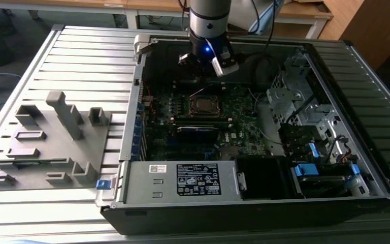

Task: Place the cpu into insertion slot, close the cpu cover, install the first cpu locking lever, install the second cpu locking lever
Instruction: 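Install the first cpu locking lever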

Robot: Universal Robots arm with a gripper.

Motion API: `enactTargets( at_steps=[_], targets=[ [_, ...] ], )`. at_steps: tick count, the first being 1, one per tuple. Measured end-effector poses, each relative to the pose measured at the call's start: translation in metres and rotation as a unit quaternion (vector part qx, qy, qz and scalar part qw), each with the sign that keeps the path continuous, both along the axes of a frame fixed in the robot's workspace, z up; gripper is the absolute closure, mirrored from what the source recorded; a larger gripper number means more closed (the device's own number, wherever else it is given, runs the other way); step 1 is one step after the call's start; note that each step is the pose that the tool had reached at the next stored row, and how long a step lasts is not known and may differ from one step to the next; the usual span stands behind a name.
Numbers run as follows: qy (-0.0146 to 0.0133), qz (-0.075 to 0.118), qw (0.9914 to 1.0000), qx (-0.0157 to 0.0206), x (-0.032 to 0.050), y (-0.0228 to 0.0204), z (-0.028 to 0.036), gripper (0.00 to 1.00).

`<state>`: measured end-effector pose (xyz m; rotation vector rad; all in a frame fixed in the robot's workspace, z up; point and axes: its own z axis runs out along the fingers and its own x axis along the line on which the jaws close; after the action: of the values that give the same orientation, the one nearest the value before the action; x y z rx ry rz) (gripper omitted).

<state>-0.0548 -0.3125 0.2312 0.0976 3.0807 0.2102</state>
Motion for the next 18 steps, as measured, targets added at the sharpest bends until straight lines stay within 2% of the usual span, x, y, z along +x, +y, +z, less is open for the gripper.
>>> enactTargets(
  at_steps=[3,7,14,18],
  targets=[
    [-0.0001,0.0,1.0,-0.0016,0.0001,0.0021,-0.001,0.89],
    [-0.0001,0.0,0.99998,-0.0065,0.0001,0.0037,-0.0033,0.89],
    [0.0,0.0,0.99997,-0.0079,0.0001,0.0059,-0.0048,0.89],
    [0.0,0.0,0.99994,-0.0108,0.0002,0.0061,-0.0058,0.89]
  ],
)
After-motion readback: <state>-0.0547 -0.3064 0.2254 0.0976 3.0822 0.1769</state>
